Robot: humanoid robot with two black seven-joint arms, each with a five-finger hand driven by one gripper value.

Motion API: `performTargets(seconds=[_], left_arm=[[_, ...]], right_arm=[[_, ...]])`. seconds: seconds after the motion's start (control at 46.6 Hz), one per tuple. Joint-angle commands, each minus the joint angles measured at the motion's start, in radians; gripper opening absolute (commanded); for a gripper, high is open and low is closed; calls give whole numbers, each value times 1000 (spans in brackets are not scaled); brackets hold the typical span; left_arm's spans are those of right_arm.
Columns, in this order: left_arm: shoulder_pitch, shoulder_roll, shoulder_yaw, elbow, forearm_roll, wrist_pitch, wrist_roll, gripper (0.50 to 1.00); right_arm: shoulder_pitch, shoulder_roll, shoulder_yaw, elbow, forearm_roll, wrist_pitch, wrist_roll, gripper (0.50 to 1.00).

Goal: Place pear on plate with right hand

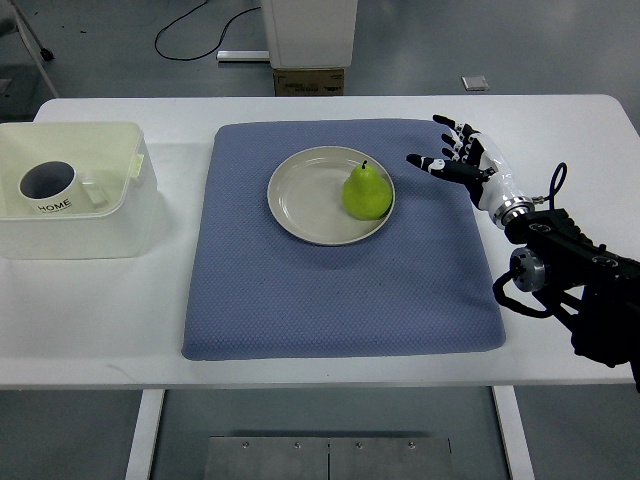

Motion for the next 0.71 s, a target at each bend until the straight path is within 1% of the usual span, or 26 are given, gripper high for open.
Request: performTargets(seconds=[0.0, 0.129, 0.3, 0.429, 0.579, 0.686], left_arm=[[0, 0, 0, 0, 0, 0, 0, 1000], [0, 0, 0, 0, 0, 0, 1, 1000], [0, 0, 0, 0, 0, 0, 1, 1000], [0, 0, 0, 0, 0, 0, 0, 1000], [0, 0, 0, 0, 0, 0, 0, 1000], [0, 0, 0, 0, 0, 0, 0, 1000]], right_arm=[[-20, -14, 24, -1, 0, -2, 1, 1000], [-46, -54, 35, -3, 0, -2, 1, 1000], [-54, -76, 36, -4, 0, 0, -1, 1000], [-54, -74, 44, -3, 1, 0, 1, 1000], [-79, -65, 151, -1, 73, 0, -2, 1000], [-82, -62, 174, -1, 124, 2, -5, 1000]])
